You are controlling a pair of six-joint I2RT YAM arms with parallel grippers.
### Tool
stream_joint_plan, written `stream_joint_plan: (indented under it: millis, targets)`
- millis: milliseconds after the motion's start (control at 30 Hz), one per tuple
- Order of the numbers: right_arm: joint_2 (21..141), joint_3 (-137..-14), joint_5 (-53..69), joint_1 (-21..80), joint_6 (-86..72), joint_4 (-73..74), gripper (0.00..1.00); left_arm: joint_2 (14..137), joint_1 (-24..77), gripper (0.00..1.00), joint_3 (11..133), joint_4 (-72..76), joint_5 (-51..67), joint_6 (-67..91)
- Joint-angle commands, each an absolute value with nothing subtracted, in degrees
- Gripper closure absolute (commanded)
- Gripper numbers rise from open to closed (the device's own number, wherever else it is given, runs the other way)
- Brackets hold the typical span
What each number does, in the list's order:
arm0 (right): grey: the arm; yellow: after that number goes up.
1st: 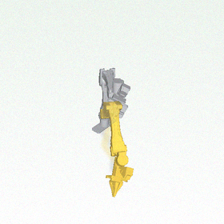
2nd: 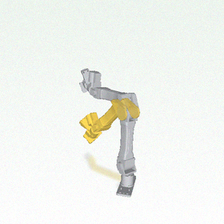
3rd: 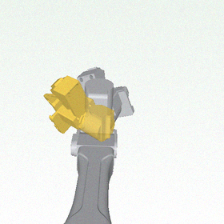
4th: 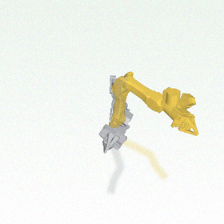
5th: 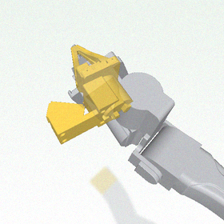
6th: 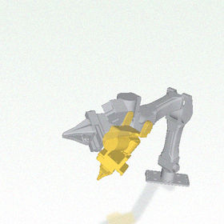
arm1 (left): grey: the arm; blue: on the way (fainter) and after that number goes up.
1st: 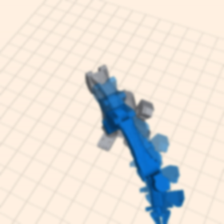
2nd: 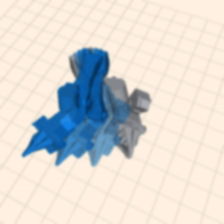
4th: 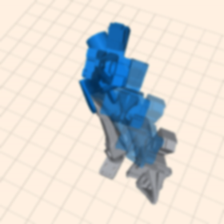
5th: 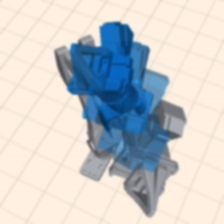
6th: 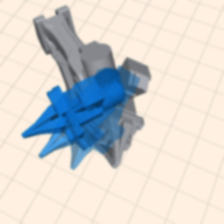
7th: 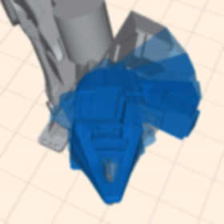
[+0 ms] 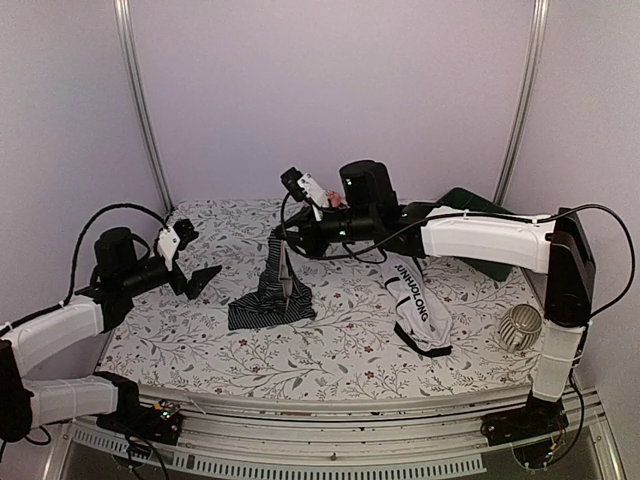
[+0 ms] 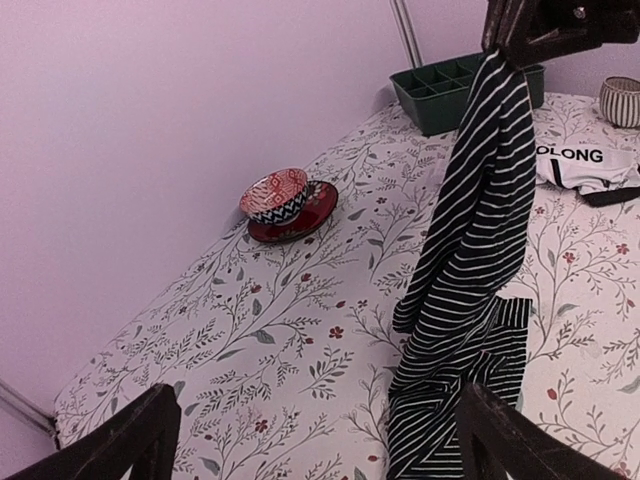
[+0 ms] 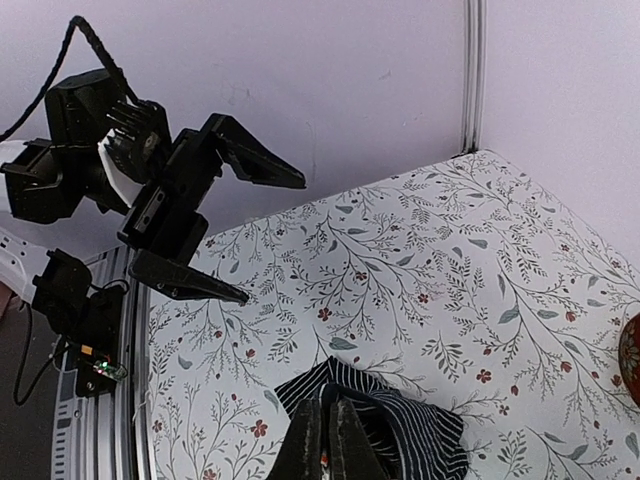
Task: Roll the underwear
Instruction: Pick up the underwear from the center of the board, then place the underwear at the center of the board.
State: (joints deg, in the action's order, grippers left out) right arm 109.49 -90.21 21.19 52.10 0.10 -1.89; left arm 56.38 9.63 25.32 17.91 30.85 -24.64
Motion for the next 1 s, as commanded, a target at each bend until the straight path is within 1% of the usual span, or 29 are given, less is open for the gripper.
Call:
stream_joint_plan:
  millis: [0, 100, 300, 433, 533, 633, 733, 867, 967]
  targets:
    - [107.9, -91.2, 26.3, 52.2, 2.2, -2.2, 0.98, 57.0, 9.2, 0.02, 26.2, 15.8, 34.8, -26.6]
    - [108.2, -92.0, 31.1, 52.7, 5.0, 0.2, 0.98, 57.2, 9.2, 0.01, 28.7, 13.6, 38.5, -27.7]
    - [108.6, -96.6, 42.0, 54.9, 11.9, 10.5, 0.99, 58.3, 9.2, 0.01, 37.8, 6.1, 45.4, -34.4]
    - [108.3, -97.7, 45.6, 57.5, 17.8, 18.0, 0.98, 60.3, 9.7, 0.02, 41.0, 0.9, 50.2, -41.9]
    - [107.8, -95.9, 46.5, 59.3, 19.5, 21.4, 0.99, 61.8, 11.6, 0.02, 42.2, -4.4, 52.6, -47.5]
    - [105.5, -89.5, 43.6, 60.9, 19.6, 21.1, 0.99, 62.6, 16.6, 0.02, 42.1, -8.2, 49.4, -52.4]
    - [101.9, -79.8, 33.8, 61.9, 14.5, 17.9, 0.98, 62.8, 21.7, 0.02, 39.4, -6.2, 41.7, -53.0]
    - [95.3, -64.5, 27.2, 62.1, 8.2, 13.6, 0.98, 64.6, 23.8, 0.02, 38.3, -4.9, 40.0, -52.4]
    - [92.5, -58.5, 22.9, 62.1, 3.5, 13.7, 0.98, 67.0, 26.2, 0.02, 39.5, -5.2, 38.3, -52.2]
